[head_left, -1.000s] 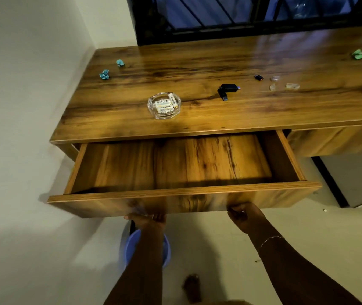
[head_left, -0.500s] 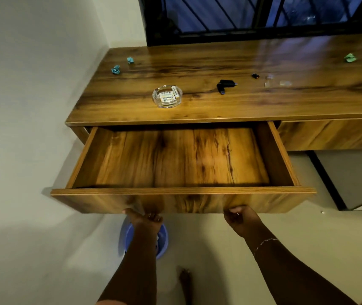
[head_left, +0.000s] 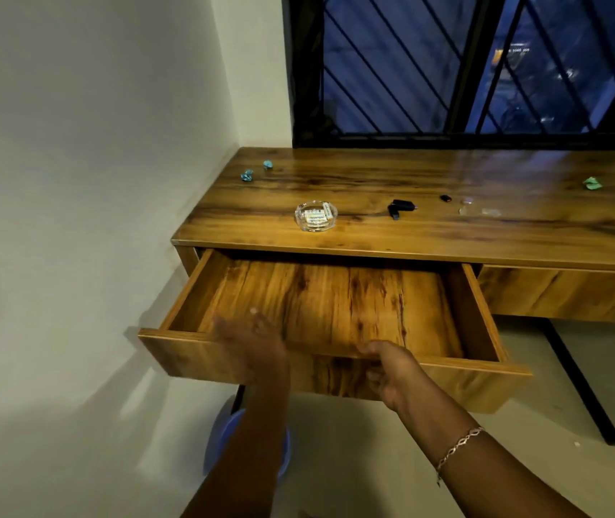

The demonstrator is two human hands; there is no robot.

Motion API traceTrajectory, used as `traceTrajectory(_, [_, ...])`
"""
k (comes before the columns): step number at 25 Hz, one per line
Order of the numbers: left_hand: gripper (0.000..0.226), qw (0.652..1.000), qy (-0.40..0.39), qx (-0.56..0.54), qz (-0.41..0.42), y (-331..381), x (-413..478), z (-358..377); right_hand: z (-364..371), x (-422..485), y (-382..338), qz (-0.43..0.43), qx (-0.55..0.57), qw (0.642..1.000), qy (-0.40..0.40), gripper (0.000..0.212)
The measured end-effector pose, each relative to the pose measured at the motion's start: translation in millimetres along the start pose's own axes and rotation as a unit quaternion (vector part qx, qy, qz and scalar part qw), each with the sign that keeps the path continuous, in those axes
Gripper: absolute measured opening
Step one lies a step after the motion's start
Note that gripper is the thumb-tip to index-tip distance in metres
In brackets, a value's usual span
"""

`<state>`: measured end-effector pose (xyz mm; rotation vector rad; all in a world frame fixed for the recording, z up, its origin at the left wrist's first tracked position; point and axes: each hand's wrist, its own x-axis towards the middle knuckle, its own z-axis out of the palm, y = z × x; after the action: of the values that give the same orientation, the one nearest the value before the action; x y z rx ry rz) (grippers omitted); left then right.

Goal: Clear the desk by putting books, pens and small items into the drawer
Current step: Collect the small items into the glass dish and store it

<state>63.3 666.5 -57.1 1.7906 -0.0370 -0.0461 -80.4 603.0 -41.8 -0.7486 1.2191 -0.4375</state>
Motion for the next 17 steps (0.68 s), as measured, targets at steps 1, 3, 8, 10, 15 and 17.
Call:
traceTrajectory(1, [0.063,0.993,-0.027,0.061,0.095,4.5,3.2,1.5,5.6,-5.0,-4.0,-0.017,-0.006,1.0,-0.014,0.028])
traceTrajectory(3, [0.066,0.962,-0.099,0.143,0.209,9.6,16.4,4.1,16.5,-6.9,-14.2,-0.072,-0.035,0.996,-0.031,0.04])
traceTrajectory(8, [0.069,0.889,-0.215,0.23,0.333,19.6,60.0,13.9,51.4,21.0,-59.4,-0.176,-0.105,0.979,-0.023,0.057])
traceTrajectory(10, [0.071,0.87,-0.247,0.25,0.346,26.3,85.4,23.9,67.3,35.8,-79.8,-0.215,-0.165,0.963,-0.011,0.055])
traceTrajectory(15, [0.075,0.821,-0.317,0.307,0.363,52.9,146.0,56.4,96.8,77.5,-125.9,-0.318,-0.363,0.876,0.009,0.064])
traceTrajectory(17, [0.073,0.811,-0.342,0.301,0.368,62.6,161.3,69.9,106.7,93.2,-144.7,-0.348,-0.424,0.836,0.012,0.07])
